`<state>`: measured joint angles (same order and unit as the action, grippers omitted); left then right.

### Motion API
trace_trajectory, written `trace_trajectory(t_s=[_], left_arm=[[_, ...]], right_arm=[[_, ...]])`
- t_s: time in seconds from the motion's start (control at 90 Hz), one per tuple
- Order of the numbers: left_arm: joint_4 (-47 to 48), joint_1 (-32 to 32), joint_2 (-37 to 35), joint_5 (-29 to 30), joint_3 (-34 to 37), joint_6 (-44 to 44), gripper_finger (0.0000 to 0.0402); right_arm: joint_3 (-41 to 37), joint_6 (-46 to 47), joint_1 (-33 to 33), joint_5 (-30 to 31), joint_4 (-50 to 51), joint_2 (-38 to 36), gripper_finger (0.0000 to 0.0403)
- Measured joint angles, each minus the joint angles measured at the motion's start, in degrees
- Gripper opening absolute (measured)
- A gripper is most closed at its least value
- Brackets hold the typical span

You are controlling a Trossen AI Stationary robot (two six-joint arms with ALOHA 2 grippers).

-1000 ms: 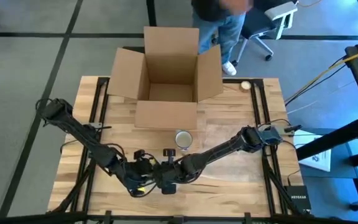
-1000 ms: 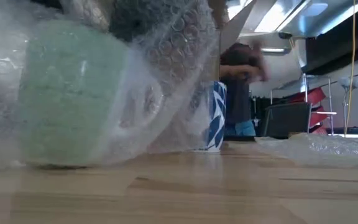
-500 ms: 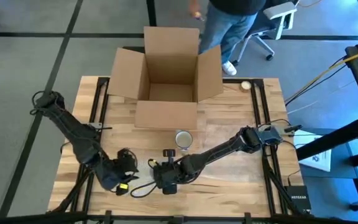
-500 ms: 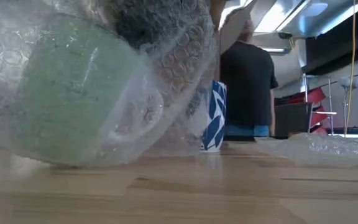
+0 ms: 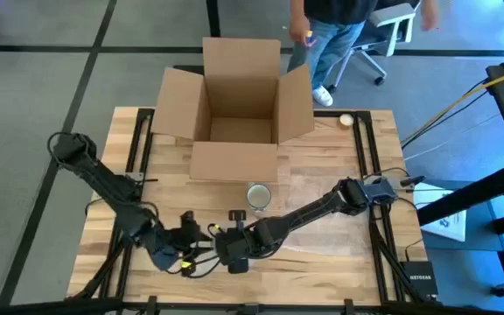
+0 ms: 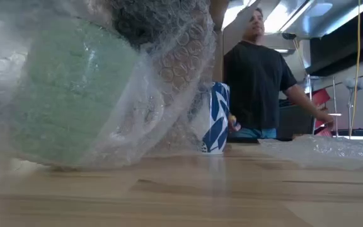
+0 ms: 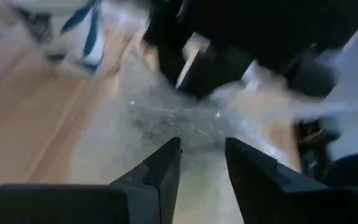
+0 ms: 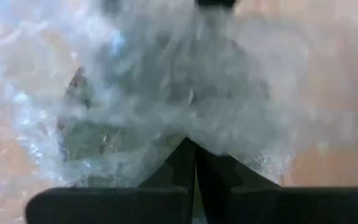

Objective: Wrap mug
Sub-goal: Wrap the green mug with the left side transparent bubble wrap

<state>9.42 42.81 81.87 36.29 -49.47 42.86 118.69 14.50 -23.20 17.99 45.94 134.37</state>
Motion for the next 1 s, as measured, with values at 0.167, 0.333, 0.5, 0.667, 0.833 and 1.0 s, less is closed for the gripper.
trace_trajectory(t_s=[0.167,0.333,0.5,0.667,0.833,1.0], left_arm=[[-2.7,-2.8,1.9,-3.7,0.0,-2.8,0.0111],[-3.0,-3.8,5.5,-9.6,-0.1,-1.8,0.0111],[-3.2,-3.8,7.8,-10.9,-0.3,0.0,0.0111],[-3.0,-3.8,7.4,-11.0,-0.2,0.2,0.0111],[-2.9,-3.8,7.5,-11.0,-0.1,0.5,0.0111],[-3.0,-3.8,7.5,-10.6,-0.1,0.5,0.0111]], right_arm=[[0.0,0.0,0.0,0.4,0.0,0.0,0.0001],[0.1,0.0,0.0,0.4,-1.0,-0.2,0.0001],[1.9,0.0,-0.1,-0.3,0.9,-0.3,0.0001],[6.6,0.0,-0.1,-1.2,5.5,-0.3,0.0001],[11.9,0.0,-0.1,-1.1,10.7,-0.3,0.0001],[9.9,0.2,-0.1,-3.8,5.1,-0.3,0.0001]])
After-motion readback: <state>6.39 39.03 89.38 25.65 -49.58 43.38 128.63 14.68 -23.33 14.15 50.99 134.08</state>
